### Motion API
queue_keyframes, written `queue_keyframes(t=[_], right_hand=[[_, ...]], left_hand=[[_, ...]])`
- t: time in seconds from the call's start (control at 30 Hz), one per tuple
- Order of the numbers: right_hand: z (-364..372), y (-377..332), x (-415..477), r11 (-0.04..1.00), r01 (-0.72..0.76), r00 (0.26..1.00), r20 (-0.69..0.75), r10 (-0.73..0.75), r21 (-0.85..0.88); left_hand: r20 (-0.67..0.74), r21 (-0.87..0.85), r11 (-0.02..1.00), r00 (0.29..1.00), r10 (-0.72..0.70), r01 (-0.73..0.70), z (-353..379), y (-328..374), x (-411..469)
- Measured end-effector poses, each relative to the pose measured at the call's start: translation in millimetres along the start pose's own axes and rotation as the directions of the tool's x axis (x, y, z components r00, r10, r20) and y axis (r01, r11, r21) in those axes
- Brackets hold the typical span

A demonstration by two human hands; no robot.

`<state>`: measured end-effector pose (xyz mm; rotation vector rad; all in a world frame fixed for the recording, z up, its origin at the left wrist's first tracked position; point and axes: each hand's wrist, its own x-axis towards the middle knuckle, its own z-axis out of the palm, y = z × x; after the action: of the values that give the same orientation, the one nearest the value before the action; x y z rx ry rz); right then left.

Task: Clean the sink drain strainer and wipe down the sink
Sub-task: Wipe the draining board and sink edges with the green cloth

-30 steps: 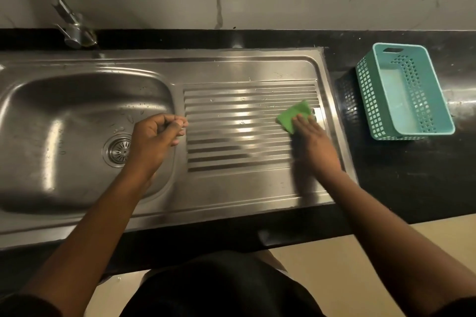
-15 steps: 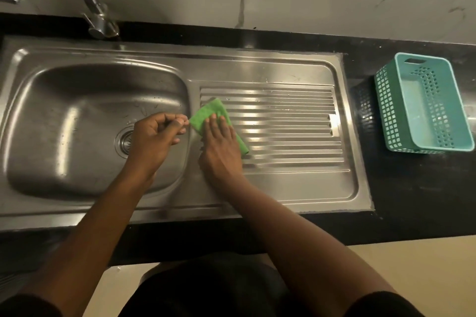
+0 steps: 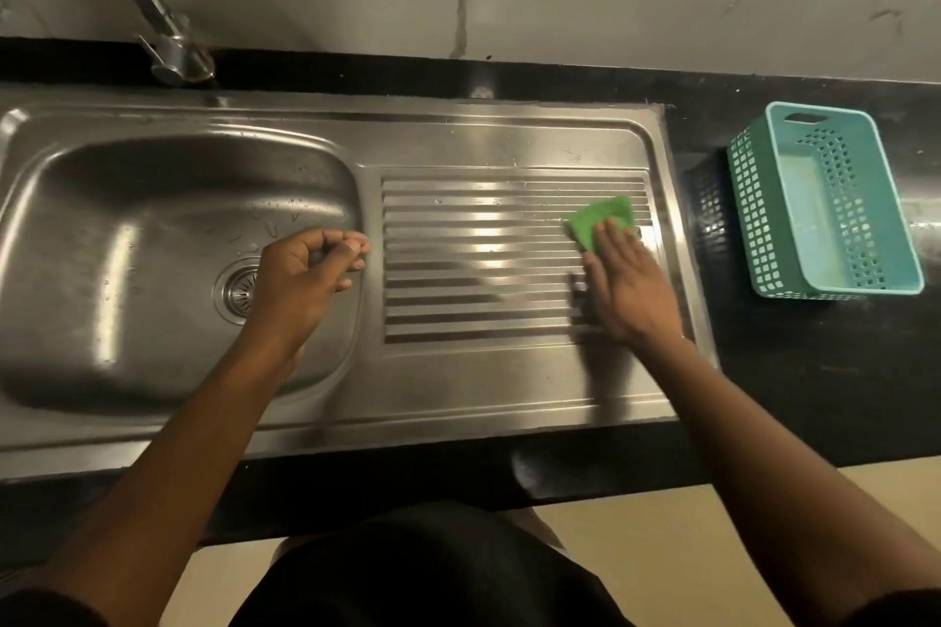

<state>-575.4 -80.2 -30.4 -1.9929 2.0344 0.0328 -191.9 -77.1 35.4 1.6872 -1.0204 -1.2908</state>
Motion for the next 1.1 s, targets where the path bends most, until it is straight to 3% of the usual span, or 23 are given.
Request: queue_keyframes(t=[0.1, 0.2, 0.3, 0.43, 0.53, 0.6, 0.67, 0.73, 0.8, 0.9, 1.0, 1.1], right_hand=[[-8.0, 8.1, 8.6, 0.991, -0.133, 0.991, 0.014, 0.133, -0.003], [2.9, -38.8, 24.2, 0.943, -0.321, 0.944, -0.044, 0.326, 0.084], [13.3, -108.8, 23.2, 0.932, -0.339, 0.938, -0.035, 0.345, 0.128], [34.7, -212.9, 3.2, 0.980, -0.032, 0.999, 0.006, 0.031, 0.196], [45.4, -258.4, 1.1, 0.976, 0.124, 0.990, 0.037, -0.133, 0.180], [45.9, -244.6, 6.5, 0.959, 0.255, 0.965, 0.034, -0.261, 0.121], [45.0, -203.6, 9.8, 0.876, 0.482, 0.874, 0.060, -0.482, 0.017], [43.2, -155.2, 14.4, 0.816, 0.576, 0.817, 0.073, -0.573, -0.040], [35.6, -105.3, 16.9, 0.884, 0.465, 0.885, 0.033, -0.464, -0.044], [12.4, -25.6, 15.0, 0.988, 0.145, 0.989, 0.014, -0.145, -0.055], [-10.2, 15.5, 21.9, 0.991, -0.131, 0.991, 0.015, 0.131, 0.029], [-4.1, -21.7, 35.1, 0.940, -0.326, 0.945, -0.010, 0.328, 0.099]], left_hand=[[-0.004, -0.003, 1.000, 1.000, 0.001, -0.001, -3.5, -0.1, 1.8], [0.008, -0.002, 1.000, 1.000, 0.004, -0.004, -7.6, -1.2, 1.5], [0.020, -0.009, 1.000, 1.000, -0.001, 0.002, -10.3, -0.1, 1.7], [0.017, -0.018, 1.000, 1.000, 0.011, -0.010, -9.8, 1.4, 4.2], [0.003, -0.034, 0.998, 0.999, 0.045, -0.045, -10.8, 6.2, 8.0], [-0.005, -0.039, 0.997, 0.998, 0.069, -0.069, -11.4, 9.1, 9.5], [-0.005, -0.044, 0.996, 0.997, 0.078, -0.078, -9.6, 10.2, 9.4], [0.002, -0.039, 0.996, 0.997, 0.077, -0.077, -7.3, 9.4, 8.4], [0.006, -0.041, 0.996, 0.997, 0.078, -0.078, -5.6, 7.9, 7.4], [-0.002, -0.059, 0.996, 0.998, 0.063, -0.063, -4.2, 5.3, 5.1], [-0.019, -0.069, 0.996, 0.999, 0.048, -0.049, -4.2, 3.9, 3.7], [-0.030, -0.073, 0.996, 0.999, 0.043, -0.045, -6.8, 3.0, 3.5]])
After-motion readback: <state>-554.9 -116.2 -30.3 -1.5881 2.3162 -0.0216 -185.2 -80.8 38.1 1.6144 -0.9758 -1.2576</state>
